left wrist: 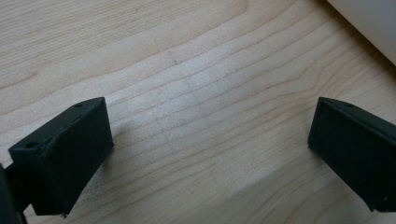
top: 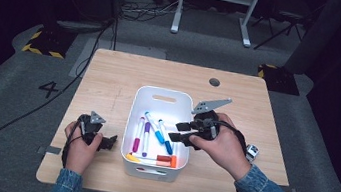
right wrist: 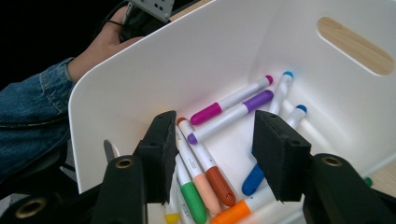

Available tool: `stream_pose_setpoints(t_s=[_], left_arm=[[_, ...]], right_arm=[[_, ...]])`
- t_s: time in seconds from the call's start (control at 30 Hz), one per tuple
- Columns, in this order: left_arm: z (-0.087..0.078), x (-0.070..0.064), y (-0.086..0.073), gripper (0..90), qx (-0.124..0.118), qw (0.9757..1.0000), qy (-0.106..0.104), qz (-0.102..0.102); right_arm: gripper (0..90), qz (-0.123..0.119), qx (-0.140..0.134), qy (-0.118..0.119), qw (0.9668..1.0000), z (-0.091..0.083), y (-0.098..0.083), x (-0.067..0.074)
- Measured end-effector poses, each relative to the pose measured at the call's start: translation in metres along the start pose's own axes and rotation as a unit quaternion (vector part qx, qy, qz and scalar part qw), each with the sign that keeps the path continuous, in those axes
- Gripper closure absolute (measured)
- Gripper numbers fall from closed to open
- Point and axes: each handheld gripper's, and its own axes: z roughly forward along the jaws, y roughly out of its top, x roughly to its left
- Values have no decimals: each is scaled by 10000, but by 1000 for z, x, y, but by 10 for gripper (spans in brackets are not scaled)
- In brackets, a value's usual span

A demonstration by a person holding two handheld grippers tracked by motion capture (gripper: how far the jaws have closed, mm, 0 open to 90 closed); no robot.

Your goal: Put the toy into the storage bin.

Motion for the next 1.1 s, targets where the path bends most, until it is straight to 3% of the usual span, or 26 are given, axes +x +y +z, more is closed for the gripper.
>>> stream_pose_setpoints(t_s=[0.33,0.6,0.7,0.93,1.0,1.1], left_arm=[[0,0,0,0,8,10000,-8,1],[0,0,0,0,5,10000,-3,1],[0,0,0,0,-4,10000,2,0],[0,0,0,0,6,10000,-6,0],[0,0,0,0,7,10000,-7,1],[0,0,0,0,5,10000,-9,-5]], right_arm=[[507,114,-165,-273,9994,-24,-3,-17],[500,299,-200,-626,9974,-45,-11,-41],[498,518,-105,-967,9939,-55,-23,-64],[498,873,29,-1351,9870,-65,-46,-98],[498,903,41,-1409,9859,-66,-48,-102],[502,1116,220,-1652,9797,-66,-62,-122]])
